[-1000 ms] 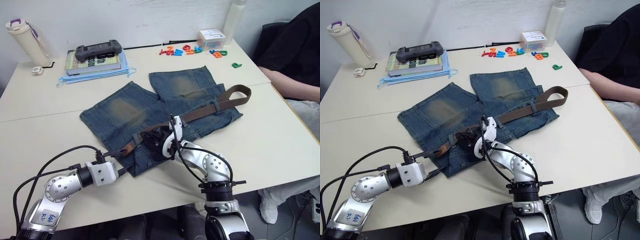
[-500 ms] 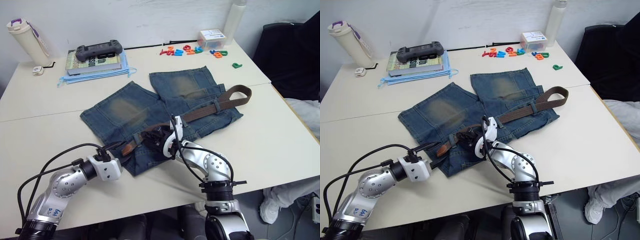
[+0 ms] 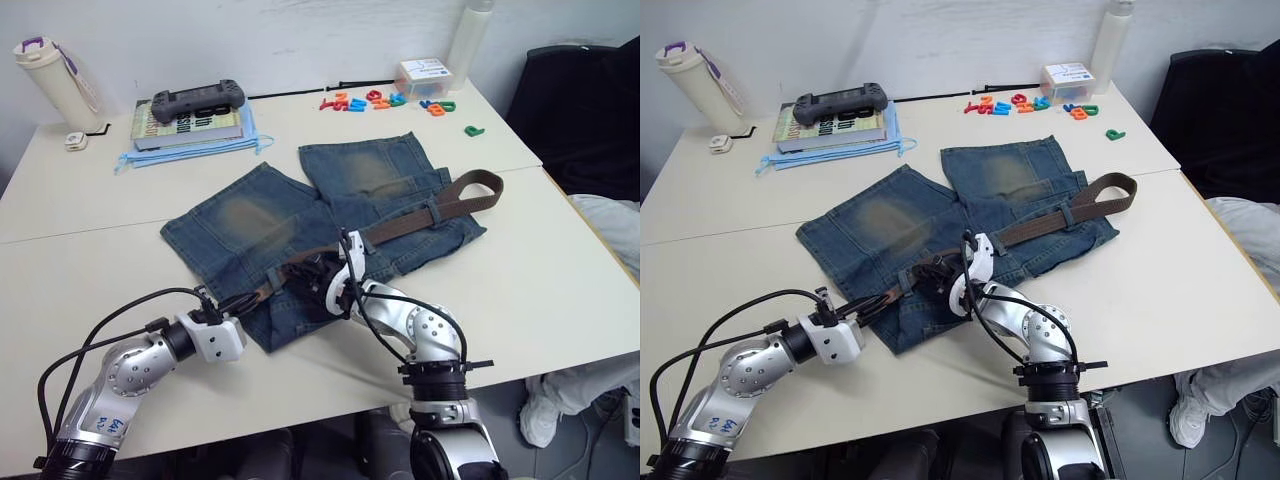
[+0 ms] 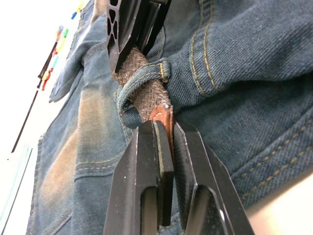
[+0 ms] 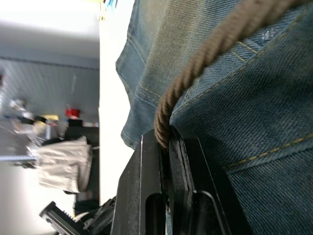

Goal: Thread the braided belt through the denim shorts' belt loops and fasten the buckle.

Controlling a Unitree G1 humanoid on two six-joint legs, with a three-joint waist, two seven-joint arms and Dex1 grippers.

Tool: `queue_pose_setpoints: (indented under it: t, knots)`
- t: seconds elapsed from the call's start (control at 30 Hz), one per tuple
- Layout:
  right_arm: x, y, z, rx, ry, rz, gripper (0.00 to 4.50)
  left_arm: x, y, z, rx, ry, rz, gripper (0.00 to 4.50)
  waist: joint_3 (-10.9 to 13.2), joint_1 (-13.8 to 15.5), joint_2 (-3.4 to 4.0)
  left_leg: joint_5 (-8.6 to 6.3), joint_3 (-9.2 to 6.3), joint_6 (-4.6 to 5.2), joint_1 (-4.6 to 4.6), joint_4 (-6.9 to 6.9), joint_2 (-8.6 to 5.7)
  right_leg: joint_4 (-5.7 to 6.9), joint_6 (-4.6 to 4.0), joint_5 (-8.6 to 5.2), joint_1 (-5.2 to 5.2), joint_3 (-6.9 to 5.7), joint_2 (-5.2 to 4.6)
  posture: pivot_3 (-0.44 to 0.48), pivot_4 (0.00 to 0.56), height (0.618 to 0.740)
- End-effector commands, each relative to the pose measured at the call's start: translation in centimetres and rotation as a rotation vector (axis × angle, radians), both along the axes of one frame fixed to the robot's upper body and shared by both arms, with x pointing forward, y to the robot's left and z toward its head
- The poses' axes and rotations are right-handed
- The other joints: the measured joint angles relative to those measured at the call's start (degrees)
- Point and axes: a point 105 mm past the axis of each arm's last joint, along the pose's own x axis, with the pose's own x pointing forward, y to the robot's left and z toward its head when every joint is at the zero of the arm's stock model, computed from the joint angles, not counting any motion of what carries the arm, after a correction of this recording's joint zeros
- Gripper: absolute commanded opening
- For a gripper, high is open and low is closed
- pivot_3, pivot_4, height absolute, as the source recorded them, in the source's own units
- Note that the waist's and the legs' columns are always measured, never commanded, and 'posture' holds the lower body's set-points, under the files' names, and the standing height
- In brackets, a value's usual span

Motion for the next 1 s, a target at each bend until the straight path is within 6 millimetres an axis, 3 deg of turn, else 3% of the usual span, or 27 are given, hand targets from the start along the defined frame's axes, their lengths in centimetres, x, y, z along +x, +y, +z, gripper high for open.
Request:
queue_pose_setpoints:
  t: [0.03,0.13,0.27,0.37,0.47,0.6,0.67,0.83,1.0]
  knots:
    - [-0.9,0.8,1.3,-0.014,-0.07,0.054,0.0,0.1,-0.2,0.3,-0.002,-0.019,-0.008,0.04,0.0,0.0,0.01,0.0,0.0,0.0,-0.01,0.0,0.0,0.0,0.0,0.0,0.0,0.0,-0.01,0.0,0.15,0.714]
    - [-1.0,0.2,1.3,-0.034,-0.083,0.043,1.05,0.2,-0.2,0.2,-0.004,-0.02,-0.007,0.0,0.0,0.0,0.02,0.0,0.0,0.0,-0.02,0.0,-0.01,0.0,0.0,0.0,-0.01,0.0,-0.01,0.0,0.15,0.714]
    - [-1.2,-1.1,1.2,-0.07,-0.09,0.018,2.9,0.1,-0.3,0.1,-0.007,-0.017,-0.008,0.0,0.0,0.0,0.02,0.0,0.0,0.0,-0.02,0.0,-0.01,0.0,0.0,0.0,-0.02,0.0,-0.03,0.0,0.15,0.714]
    - [-1.8,-3.4,1.3,-0.184,-0.161,0.016,4.33,0.0,-0.3,0.1,-0.01,-0.017,-0.007,0.0,0.0,0.0,0.03,0.0,-0.01,0.01,-0.03,0.0,-0.02,-0.02,0.0,0.0,-0.02,0.0,-0.03,0.0,0.15,0.714]
    - [-2.7,-5.6,2.5,-0.32,-0.31,0.042,4.33,0.0,-0.2,0.0,-0.012,-0.016,-0.002,0.0,0.0,0.2,0.03,-0.02,-0.02,0.04,-0.05,0.0,-0.04,-0.04,0.0,0.0,-0.01,-0.02,-0.07,0.0,0.15,0.714]
    - [-4.4,-6.8,4.4,-0.517,-0.579,0.15,4.33,-0.1,0.0,0.0,-0.012,-0.014,-0.002,0.0,0.1,0.2,0.09,-0.04,0.0,0.11,-0.07,0.03,-0.08,-0.1,0.02,0.01,0.01,-0.02,-0.14,0.0,0.15,0.714]
    - [-4.6,-7.0,4.4,-0.584,-0.652,0.179,4.33,-0.1,0.0,-0.1,-0.011,-0.012,-0.003,0.0,0.1,0.1,0.09,-0.05,0.01,0.1,-0.06,0.02,-0.03,-0.11,0.02,0.01,0.01,-0.02,-0.2,0.0,0.15,0.714]
    - [-3.3,-7.5,1.5,-0.793,-0.687,0.167,4.33,-0.1,0.1,0.0,-0.011,-0.014,-0.006,0.0,0.1,0.3,0.05,-0.04,0.0,0.06,-0.05,0.02,0.02,-0.13,0.02,0.01,0.03,-0.07,-0.23,0.0,0.15,0.714]
    - [-1.6,-8.8,-0.8,-0.889,-0.635,0.101,4.33,-0.3,0.3,0.2,-0.012,-0.021,-0.004,0.0,0.1,0.3,0.03,-0.04,0.01,0.08,-0.08,0.03,-0.09,-0.18,0.04,0.02,0.04,-0.05,-0.32,0.0,0.15,0.714]
